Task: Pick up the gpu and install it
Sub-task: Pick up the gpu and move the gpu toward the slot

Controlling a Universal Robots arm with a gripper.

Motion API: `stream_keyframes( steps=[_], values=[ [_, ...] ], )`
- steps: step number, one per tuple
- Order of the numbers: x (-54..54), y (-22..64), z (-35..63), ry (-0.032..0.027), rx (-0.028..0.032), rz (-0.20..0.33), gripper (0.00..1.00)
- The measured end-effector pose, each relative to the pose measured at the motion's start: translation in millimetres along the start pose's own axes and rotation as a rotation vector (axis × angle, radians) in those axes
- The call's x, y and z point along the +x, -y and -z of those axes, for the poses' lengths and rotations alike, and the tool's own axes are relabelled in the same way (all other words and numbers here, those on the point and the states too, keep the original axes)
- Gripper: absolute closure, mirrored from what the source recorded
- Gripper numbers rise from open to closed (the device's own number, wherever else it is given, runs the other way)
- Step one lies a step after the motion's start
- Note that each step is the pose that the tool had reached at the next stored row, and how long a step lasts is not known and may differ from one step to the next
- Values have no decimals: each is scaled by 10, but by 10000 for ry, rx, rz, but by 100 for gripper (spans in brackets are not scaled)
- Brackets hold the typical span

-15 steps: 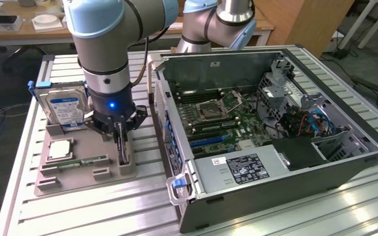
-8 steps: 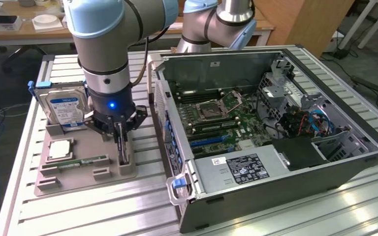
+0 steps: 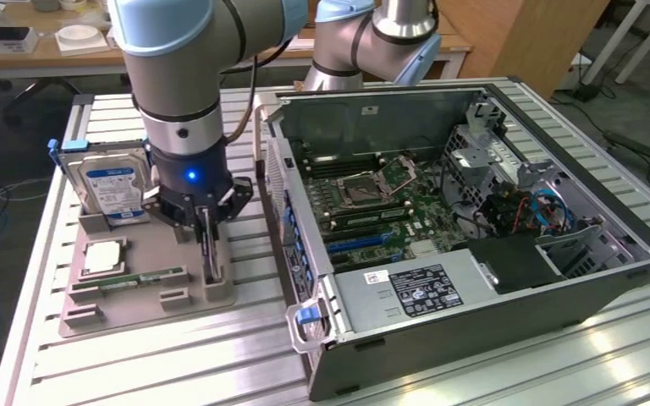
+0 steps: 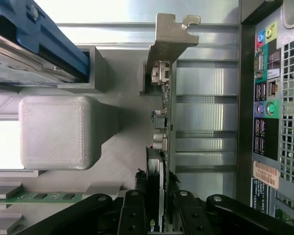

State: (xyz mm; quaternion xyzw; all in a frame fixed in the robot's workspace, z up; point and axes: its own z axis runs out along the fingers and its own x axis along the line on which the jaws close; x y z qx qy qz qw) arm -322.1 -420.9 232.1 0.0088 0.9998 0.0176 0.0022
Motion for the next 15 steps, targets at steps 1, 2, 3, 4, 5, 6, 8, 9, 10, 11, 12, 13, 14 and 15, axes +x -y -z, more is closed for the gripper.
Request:
stream_keyframes(
  steps=[1, 2, 3, 4, 5, 6, 8, 9, 10, 11, 12, 13, 14, 15],
  values=[
    [0, 0, 14, -1, 1, 1, 73],
    [0, -1, 18, 0, 0, 0, 73],
    [0, -1, 20, 3, 0, 0, 73],
    [0, -1, 25, 0, 3, 0, 73],
    [0, -1, 33, -1, 4, 0, 73],
    [0, -1, 41, -1, 5, 0, 73],
    [0, -2, 64, 0, 4, 0, 73],
    [0, -3, 79, -1, 5, 0, 73],
    [0, -3, 95, -1, 5, 0, 73],
    [0, -4, 113, -1, 6, 0, 73],
    [0, -4, 130, 0, 5, 0, 73],
    [0, -5, 150, -1, 5, 0, 73],
    [0, -6, 173, -1, 4, -1, 73],
    [0, -7, 195, -4, 5, -1, 73]
  ],
)
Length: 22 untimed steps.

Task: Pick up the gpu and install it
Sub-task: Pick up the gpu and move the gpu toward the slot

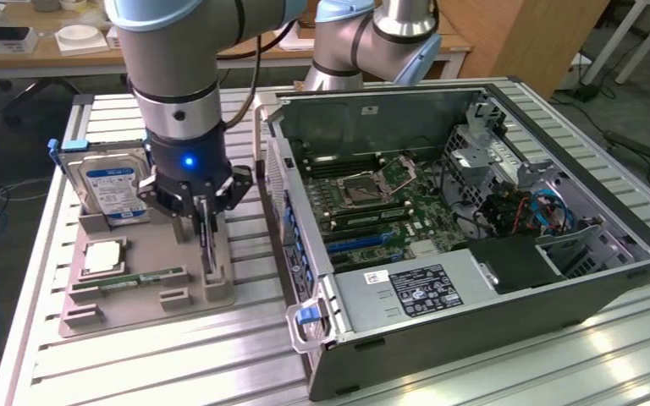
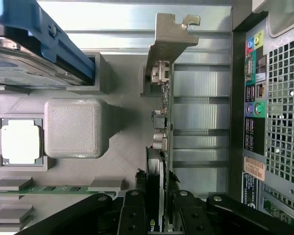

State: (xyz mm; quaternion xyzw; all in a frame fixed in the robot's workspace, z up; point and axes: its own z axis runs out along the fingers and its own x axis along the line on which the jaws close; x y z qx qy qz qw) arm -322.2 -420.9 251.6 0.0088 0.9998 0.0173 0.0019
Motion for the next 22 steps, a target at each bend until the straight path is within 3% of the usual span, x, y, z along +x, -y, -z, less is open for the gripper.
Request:
stream_keyframes(
  steps=[22],
  values=[
    [-1, -11, 322, -24, 0, -1, 73]
  ],
)
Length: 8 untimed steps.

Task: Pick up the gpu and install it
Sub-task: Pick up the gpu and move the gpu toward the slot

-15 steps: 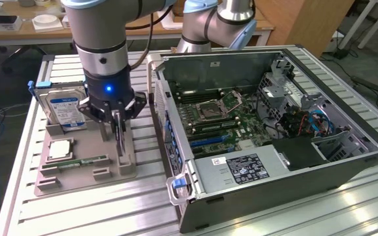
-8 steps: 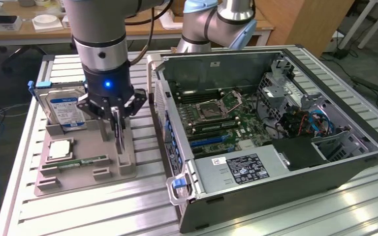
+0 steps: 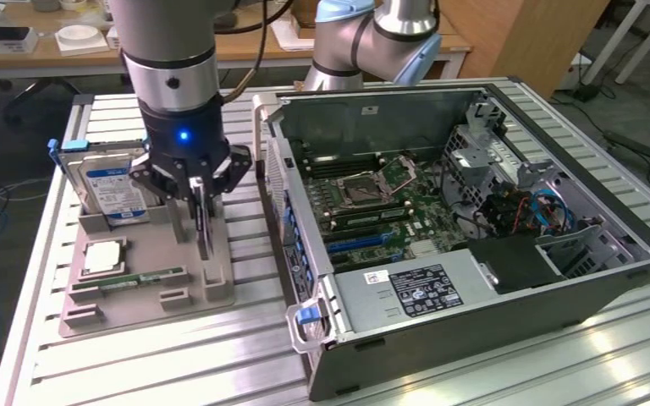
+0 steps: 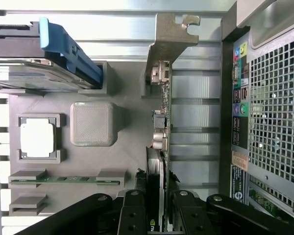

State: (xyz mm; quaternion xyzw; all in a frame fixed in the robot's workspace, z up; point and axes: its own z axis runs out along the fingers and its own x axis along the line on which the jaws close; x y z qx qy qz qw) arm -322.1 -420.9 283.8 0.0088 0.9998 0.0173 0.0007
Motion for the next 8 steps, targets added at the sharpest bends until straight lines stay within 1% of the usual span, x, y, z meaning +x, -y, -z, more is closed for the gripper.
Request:
stream_keyframes(
  steps=[8],
  values=[
    [0, -7, 199, -1, 1, 0, 73]
  ],
)
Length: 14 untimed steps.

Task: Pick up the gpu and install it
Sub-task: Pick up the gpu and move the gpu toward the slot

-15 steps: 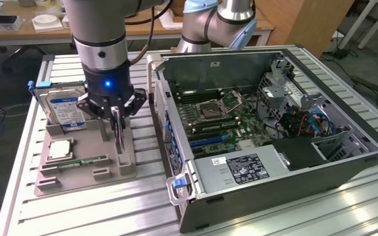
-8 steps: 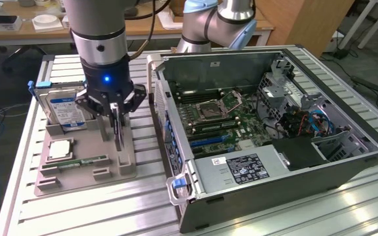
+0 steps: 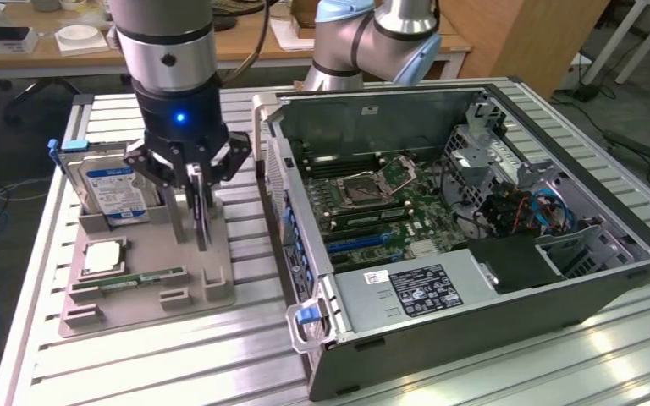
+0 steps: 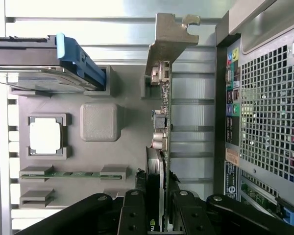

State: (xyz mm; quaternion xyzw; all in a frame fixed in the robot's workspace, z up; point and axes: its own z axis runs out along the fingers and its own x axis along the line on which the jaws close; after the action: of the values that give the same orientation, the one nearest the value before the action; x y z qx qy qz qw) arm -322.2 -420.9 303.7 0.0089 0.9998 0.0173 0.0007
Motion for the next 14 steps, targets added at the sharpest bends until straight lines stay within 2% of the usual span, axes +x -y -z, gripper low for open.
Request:
stream_keyframes(
  steps=[8, 14],
  values=[
    [-1, -7, 195, 0, 1, 2, 73],
    [-1, -10, 305, 1, 0, 1, 73]
  ],
)
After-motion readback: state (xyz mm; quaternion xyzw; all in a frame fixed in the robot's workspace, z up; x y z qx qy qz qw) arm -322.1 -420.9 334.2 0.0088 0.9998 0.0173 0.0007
